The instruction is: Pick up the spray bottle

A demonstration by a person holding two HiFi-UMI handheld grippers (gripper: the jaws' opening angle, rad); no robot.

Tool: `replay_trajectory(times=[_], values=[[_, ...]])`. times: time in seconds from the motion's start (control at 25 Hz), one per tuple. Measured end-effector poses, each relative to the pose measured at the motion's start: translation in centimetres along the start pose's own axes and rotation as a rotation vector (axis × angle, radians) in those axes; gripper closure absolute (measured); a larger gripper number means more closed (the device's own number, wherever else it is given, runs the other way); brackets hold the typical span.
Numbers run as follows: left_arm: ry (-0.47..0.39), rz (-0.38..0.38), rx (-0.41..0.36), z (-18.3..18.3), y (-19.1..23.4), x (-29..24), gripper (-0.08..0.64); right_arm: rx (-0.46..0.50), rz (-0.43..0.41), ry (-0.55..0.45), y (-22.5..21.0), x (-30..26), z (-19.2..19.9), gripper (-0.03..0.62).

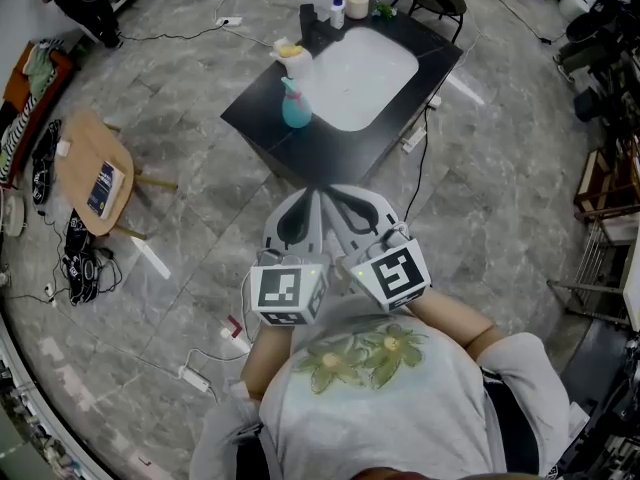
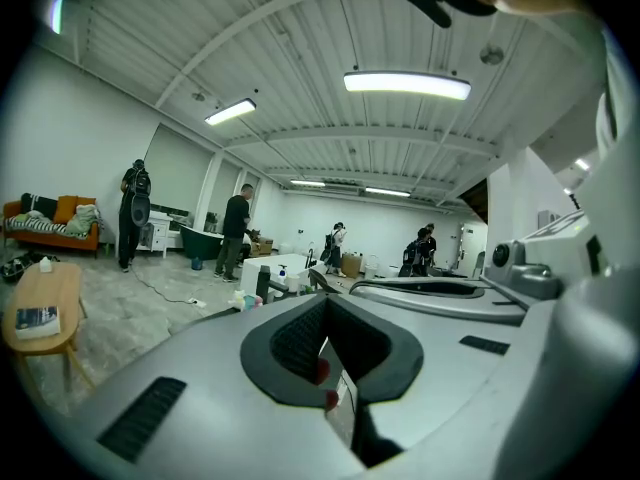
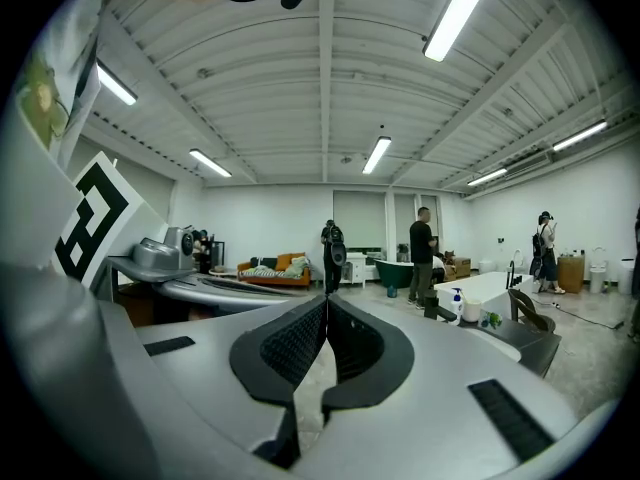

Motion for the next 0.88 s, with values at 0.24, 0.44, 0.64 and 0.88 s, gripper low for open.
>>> replay_trajectory(times=[0.24,0.44,0.64,0.88], values=[[0.007,-0.017,0.009,-0.5,2.0,-2.0,0.552,0.002,-0.012,0.010,-1.2,-2.8,-0.4,0.569],[0.013,-0.023,0.016,-0.7,3.0,-3.5,0.552,-0.001,-0.025,0.017,-2.3,-4.3,-0.7,0.571],[0.018,-0.030,0.021,-0.7,3.6,-4.7,0.552,-0.007,-0.027,0.019,-3.3,-5.5,-0.6,0.570],[0.018,-0.041,0.026,-1.1,4.4,-6.3,0.552,0.004,-0.033,0.016,-4.5,-6.8,-1.0,0.569]])
Point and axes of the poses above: the fingertips, and each gripper's own axes: x backward along the fingers, y to its left, z out of its underside, the point moved 8 cm from there along x, backward along the fingers, and after that the axes turned 8 degrees about -x, right-handed, at the moved point
